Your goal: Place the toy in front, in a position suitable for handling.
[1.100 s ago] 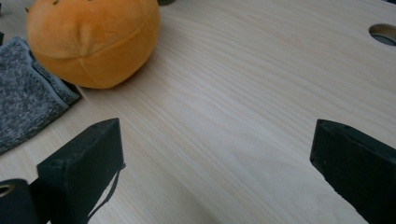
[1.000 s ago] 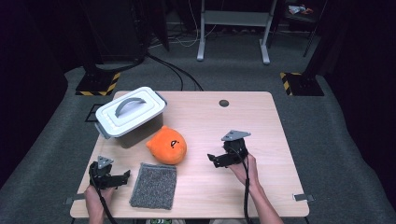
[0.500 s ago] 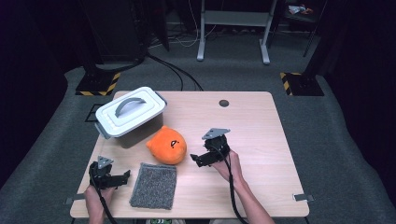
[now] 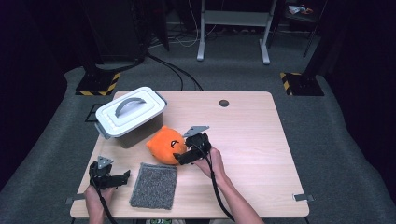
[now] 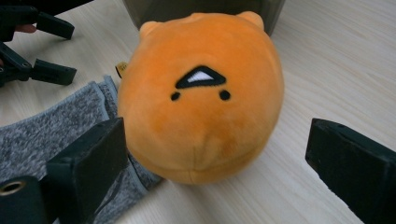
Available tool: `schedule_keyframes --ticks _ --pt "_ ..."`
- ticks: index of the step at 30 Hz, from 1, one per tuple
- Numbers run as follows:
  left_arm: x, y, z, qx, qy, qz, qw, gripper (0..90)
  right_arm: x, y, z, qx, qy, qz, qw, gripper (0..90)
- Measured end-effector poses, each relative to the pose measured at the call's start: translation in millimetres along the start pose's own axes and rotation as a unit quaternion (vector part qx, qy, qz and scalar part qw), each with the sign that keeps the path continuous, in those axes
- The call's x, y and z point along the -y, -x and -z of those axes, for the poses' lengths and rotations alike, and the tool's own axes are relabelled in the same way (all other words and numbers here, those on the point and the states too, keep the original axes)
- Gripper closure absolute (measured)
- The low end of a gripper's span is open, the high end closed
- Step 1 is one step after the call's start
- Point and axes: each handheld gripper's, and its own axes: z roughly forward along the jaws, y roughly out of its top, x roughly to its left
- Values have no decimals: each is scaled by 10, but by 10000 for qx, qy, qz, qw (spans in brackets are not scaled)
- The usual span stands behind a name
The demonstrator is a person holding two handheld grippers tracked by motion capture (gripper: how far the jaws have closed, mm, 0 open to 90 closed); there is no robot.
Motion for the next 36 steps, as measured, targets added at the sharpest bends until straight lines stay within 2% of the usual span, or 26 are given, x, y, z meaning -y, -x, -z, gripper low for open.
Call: schedule_keyframes --ticks 10,11,12,14,15,17,21,23,24,26,27,30,36 --pt "-1 -3 2 14 -17 -4 10000 20 -153 -136 -187 110 -105 70 9999 138" --pt "-1 -2 2 12 -14 -3 10000 20 -157 -134 -209 140 -68 135 9998 141" --pt "-1 -2 2 13 -14 -3 10000 20 -166 -148 -243 210 -167 68 9996 156" --pt "-1 -2 2 13 -15 -2 10000 20 -163 -131 -266 258 -170 126 9994 168" --pt "-1 -2 2 13 -15 -2 10000 20 -161 -137 -266 273 -203 16 9994 181" --pt "-1 -2 2 12 -15 -3 10000 20 -157 -130 -271 292 -223 45 9993 195" --pt "-1 -2 2 13 -14 -2 10000 20 -124 -111 -304 334 -335 -105 9988 310" --pt "4 3 -8 -19 55 12 10000 20 -115 -98 -318 345 -292 -79 9989 339" --pt "0 -1 -1 4 5 1 10000 20 -99 -87 -324 335 -322 -130 9988 400" --pt "0 0 -1 3 5 1 10000 20 -93 -86 -331 345 -304 -173 9988 423" --pt "2 1 -4 -10 25 0 10000 20 -82 -80 -338 348 -304 -100 9989 454" --pt "-1 -1 1 6 -8 -3 10000 20 -74 -84 -337 287 -316 -107 9990 547" --pt "-1 -3 2 13 -17 -2 10000 20 -55 -101 -319 230 -217 -44 9995 637"
